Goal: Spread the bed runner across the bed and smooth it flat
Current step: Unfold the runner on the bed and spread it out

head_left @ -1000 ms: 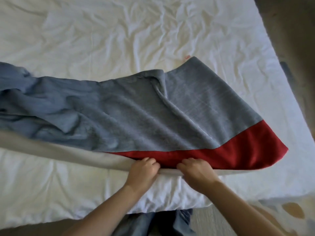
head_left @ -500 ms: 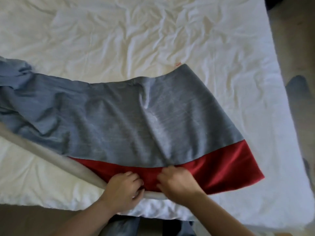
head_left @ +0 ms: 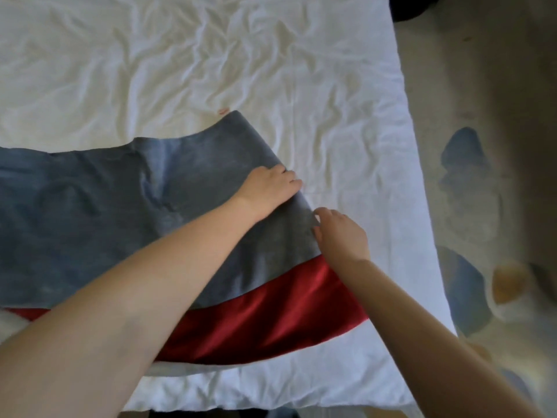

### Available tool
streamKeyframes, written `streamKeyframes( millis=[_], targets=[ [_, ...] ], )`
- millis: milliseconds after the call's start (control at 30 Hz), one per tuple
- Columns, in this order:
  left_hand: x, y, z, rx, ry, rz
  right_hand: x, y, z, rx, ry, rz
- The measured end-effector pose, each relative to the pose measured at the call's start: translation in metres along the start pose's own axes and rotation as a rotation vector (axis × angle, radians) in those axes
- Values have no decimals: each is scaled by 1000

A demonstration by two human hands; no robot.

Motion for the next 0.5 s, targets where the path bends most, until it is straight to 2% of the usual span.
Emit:
streamKeyframes(
  millis=[100, 233, 500],
  targets=[
    [13, 1, -5, 0, 105, -27, -2, 1, -7, 103, -26, 29],
    [29, -9, -5, 32, 119, -34, 1, -11, -7, 163, -53, -4],
    [80, -77, 15, 29, -9, -160, -20, -90, 17, 269, -178, -167]
  ],
)
Point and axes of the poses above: each hand's wrist, its own x-axis towards the middle knuckle, its own z-axis out of the back of the hand, y = z × x, the point moved 5 cm from there along x, towards the middle knuckle, and after that the axes turned 2 degrees about z, right-handed, at the moved point
